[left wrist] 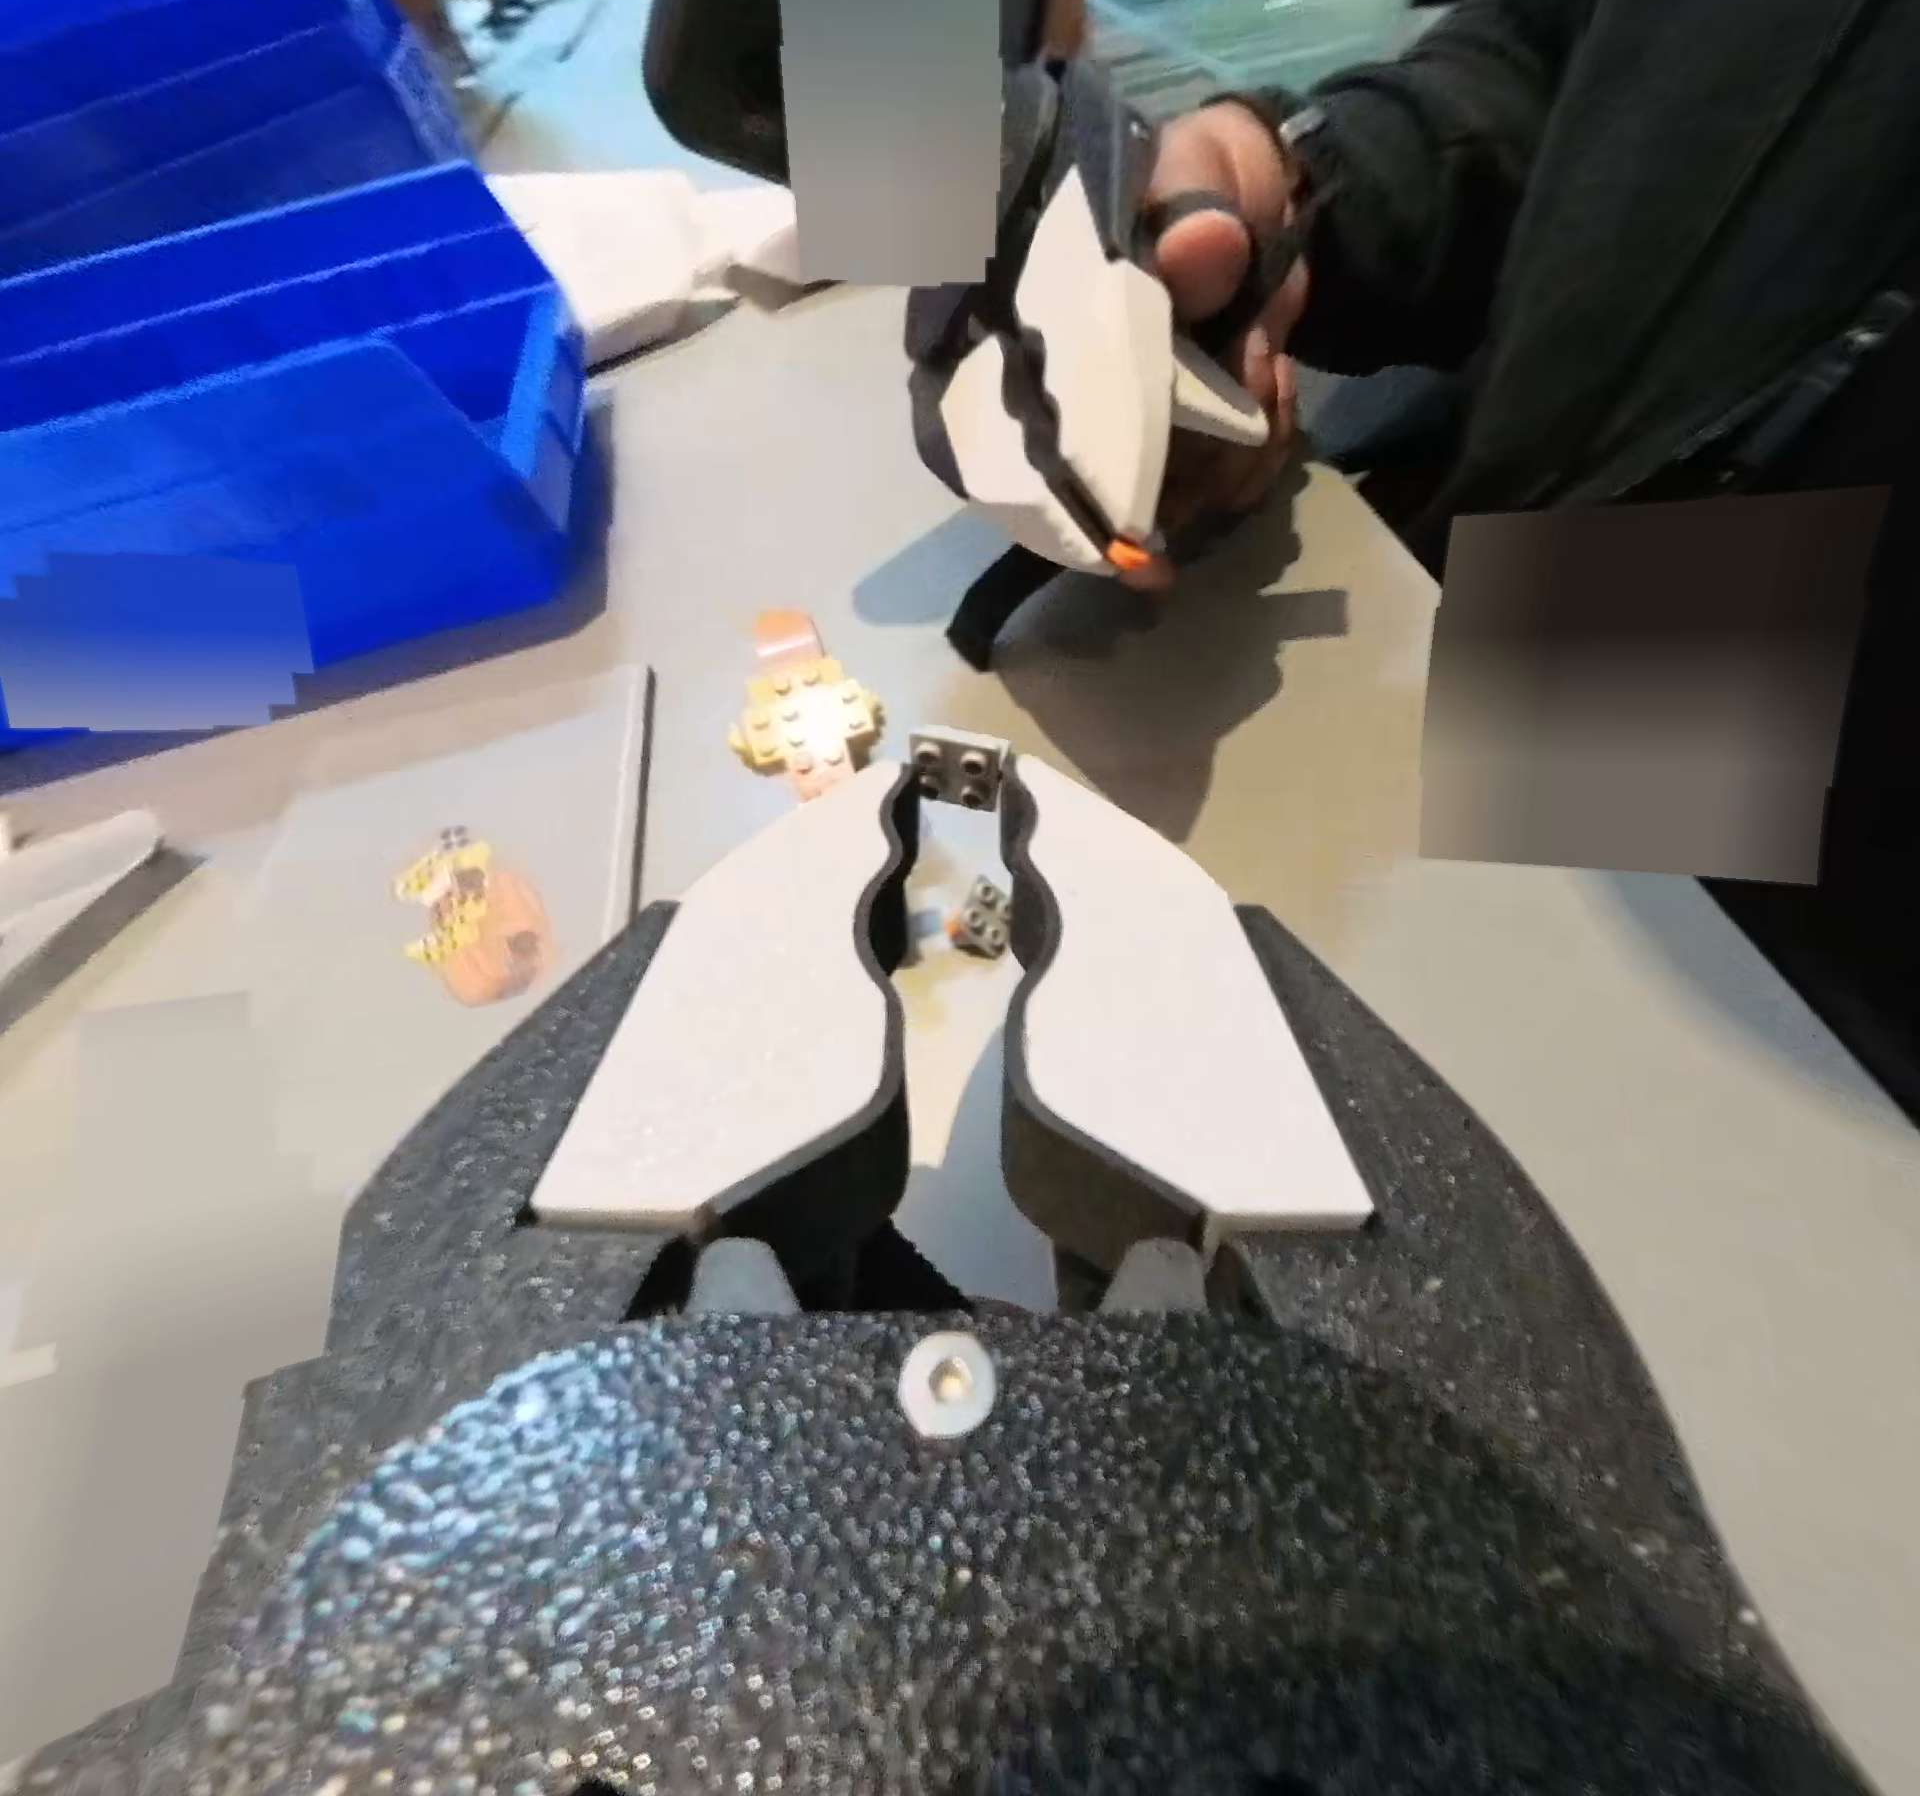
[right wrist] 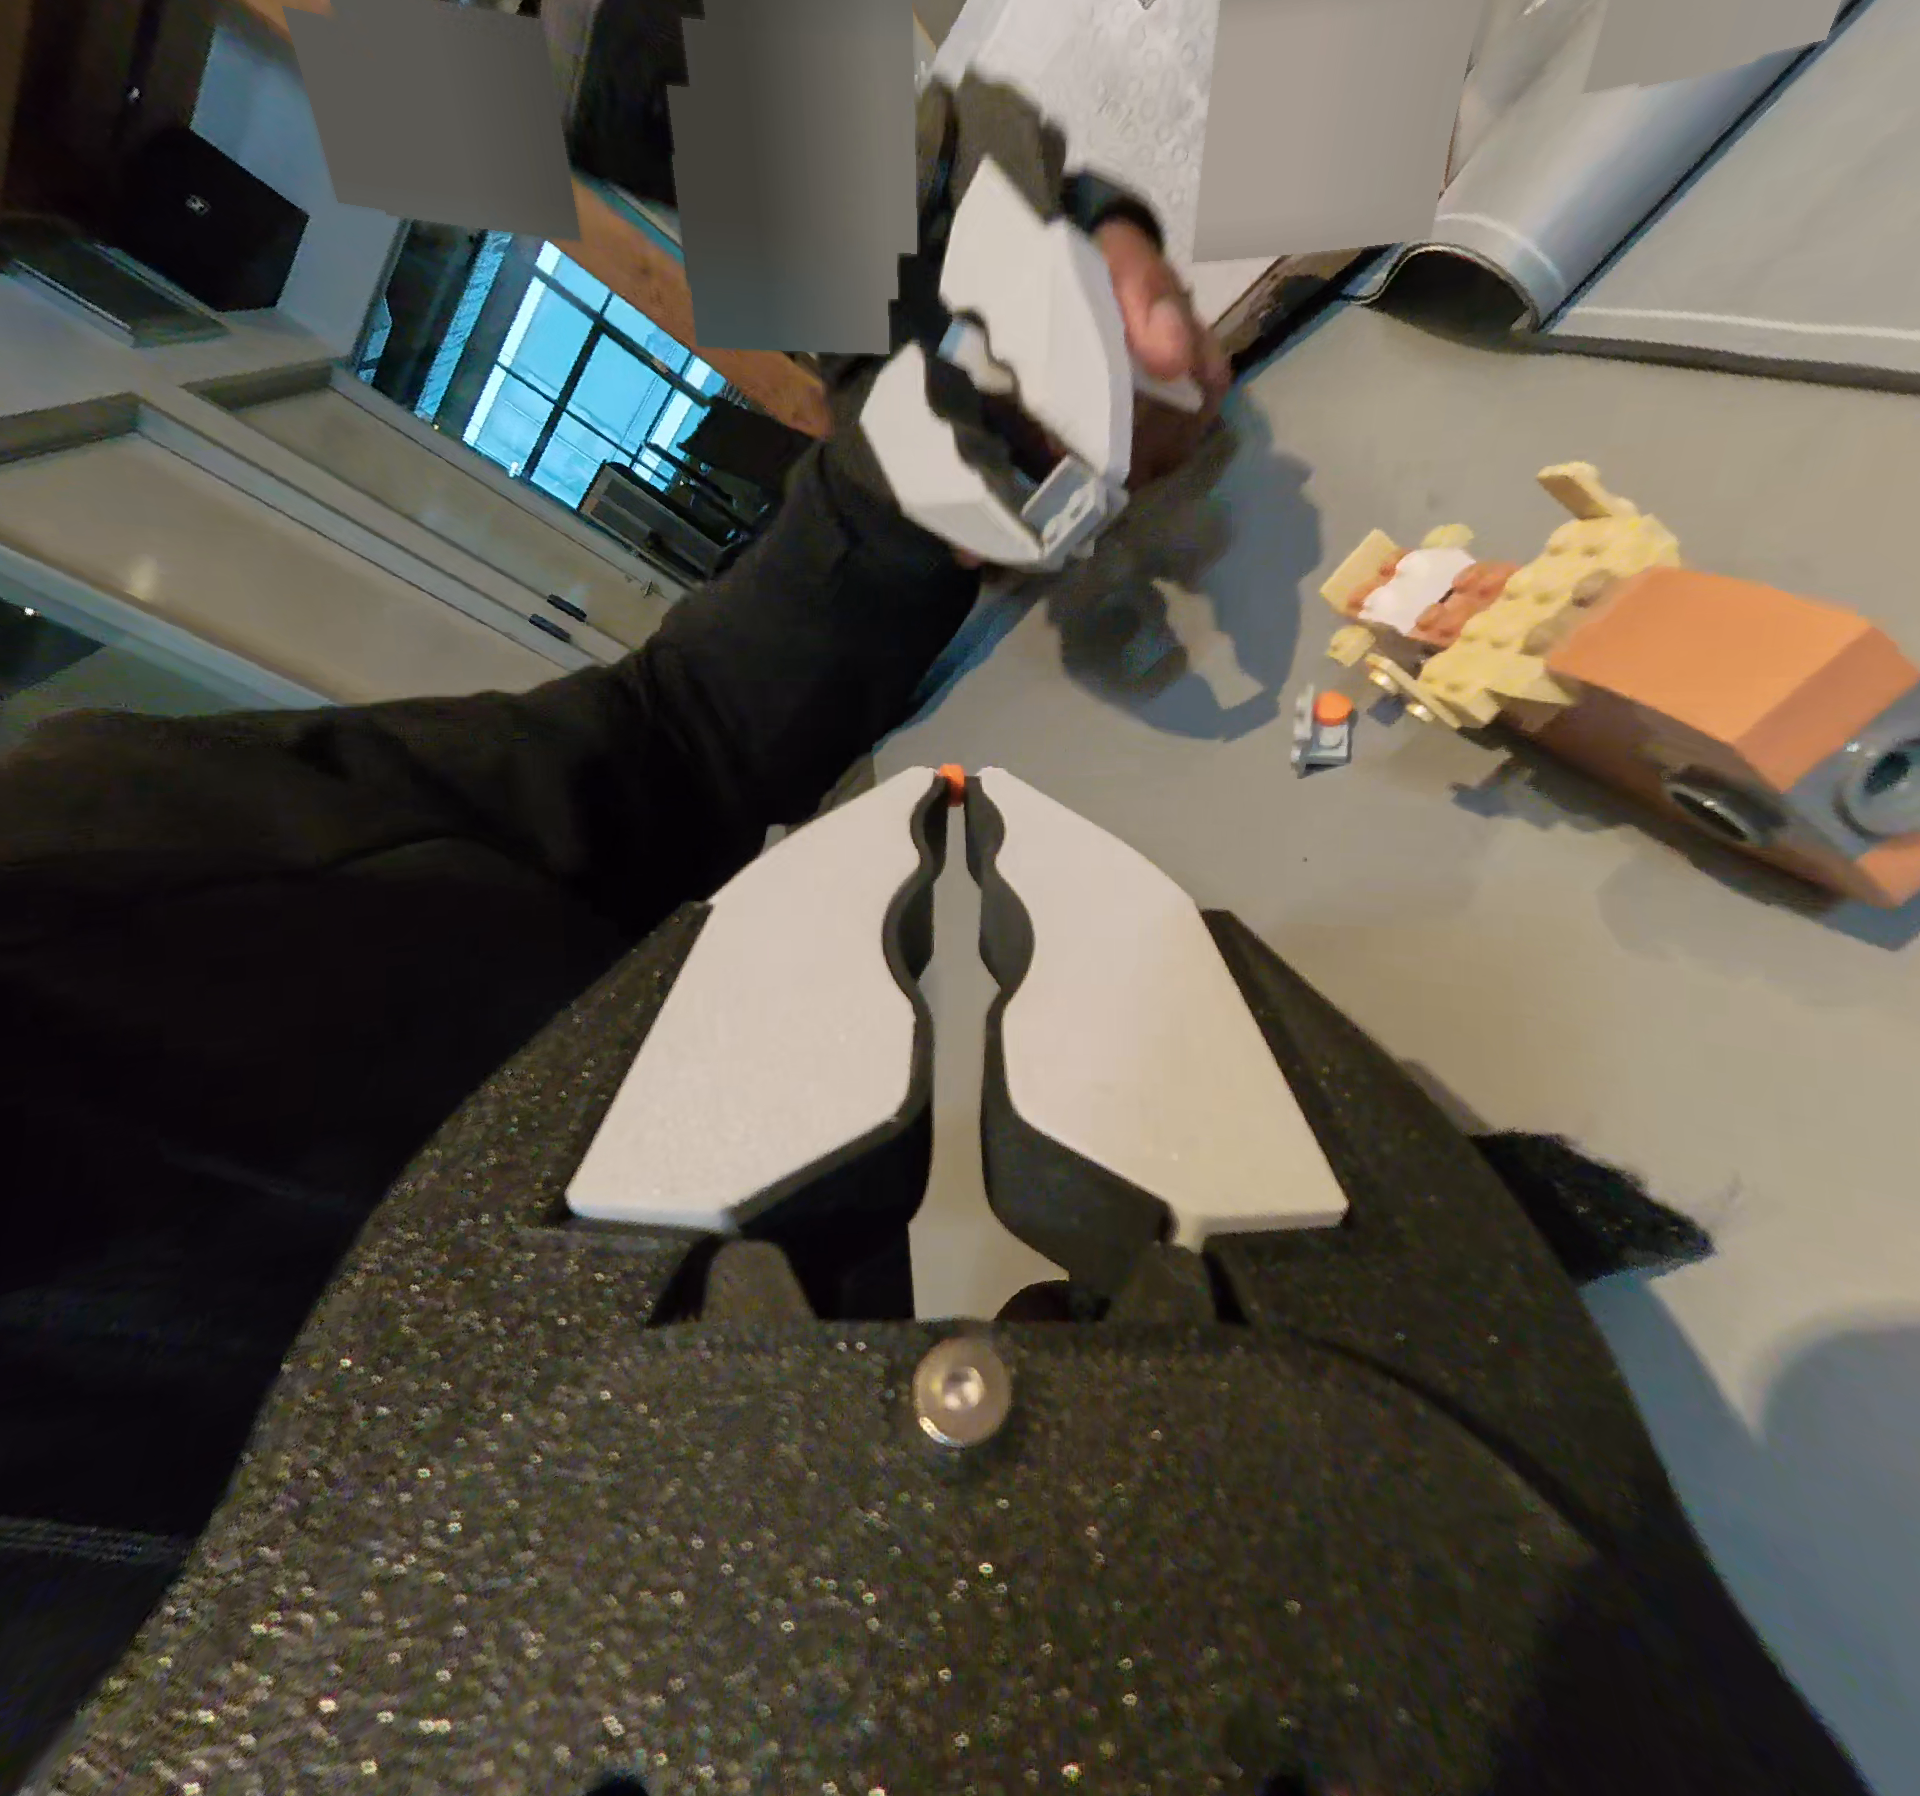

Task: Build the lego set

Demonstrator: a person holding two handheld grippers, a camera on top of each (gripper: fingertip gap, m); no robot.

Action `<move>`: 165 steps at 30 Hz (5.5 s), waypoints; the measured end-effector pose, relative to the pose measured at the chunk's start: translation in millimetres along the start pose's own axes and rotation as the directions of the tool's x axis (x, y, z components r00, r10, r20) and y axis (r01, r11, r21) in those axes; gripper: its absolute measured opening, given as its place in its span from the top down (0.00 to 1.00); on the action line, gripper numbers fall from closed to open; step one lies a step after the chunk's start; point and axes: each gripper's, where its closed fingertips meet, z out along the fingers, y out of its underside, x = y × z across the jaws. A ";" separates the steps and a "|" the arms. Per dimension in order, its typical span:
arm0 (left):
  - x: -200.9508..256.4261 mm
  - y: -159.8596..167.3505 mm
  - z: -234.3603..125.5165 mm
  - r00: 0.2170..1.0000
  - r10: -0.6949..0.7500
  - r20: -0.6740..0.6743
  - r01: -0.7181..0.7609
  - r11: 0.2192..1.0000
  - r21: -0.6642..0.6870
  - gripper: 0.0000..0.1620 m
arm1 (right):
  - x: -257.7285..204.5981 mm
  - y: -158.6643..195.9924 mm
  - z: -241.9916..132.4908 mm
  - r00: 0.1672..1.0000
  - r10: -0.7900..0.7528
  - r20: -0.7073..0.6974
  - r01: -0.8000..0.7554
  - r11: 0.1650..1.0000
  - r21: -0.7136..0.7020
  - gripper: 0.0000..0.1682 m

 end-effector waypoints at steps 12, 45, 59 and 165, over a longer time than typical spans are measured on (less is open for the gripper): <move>-30.5 16.4 4.0 0.869 0.110 -0.482 -0.195 0.972 -0.130 0.91 | -13.4 -4.8 6.3 0.998 0.068 -0.006 -0.066 0.991 0.120 0.98; 27.7 -19.8 18.4 0.744 -0.007 0.668 0.007 1.000 0.002 0.92 | -7.6 -3.9 12.6 0.989 0.088 -0.116 -0.094 0.995 -0.042 0.98; 38.5 -26.6 9.8 0.724 0.034 0.689 -0.068 0.997 0.021 0.92 | -22.5 -2.6 26.1 0.989 0.072 -0.129 -0.085 0.991 -0.102 0.98; 60.6 -71.4 5.2 0.658 0.179 0.731 -0.394 0.910 0.133 0.97 | -62.8 -3.9 16.9 0.999 0.029 0.018 -0.028 0.999 -0.046 0.97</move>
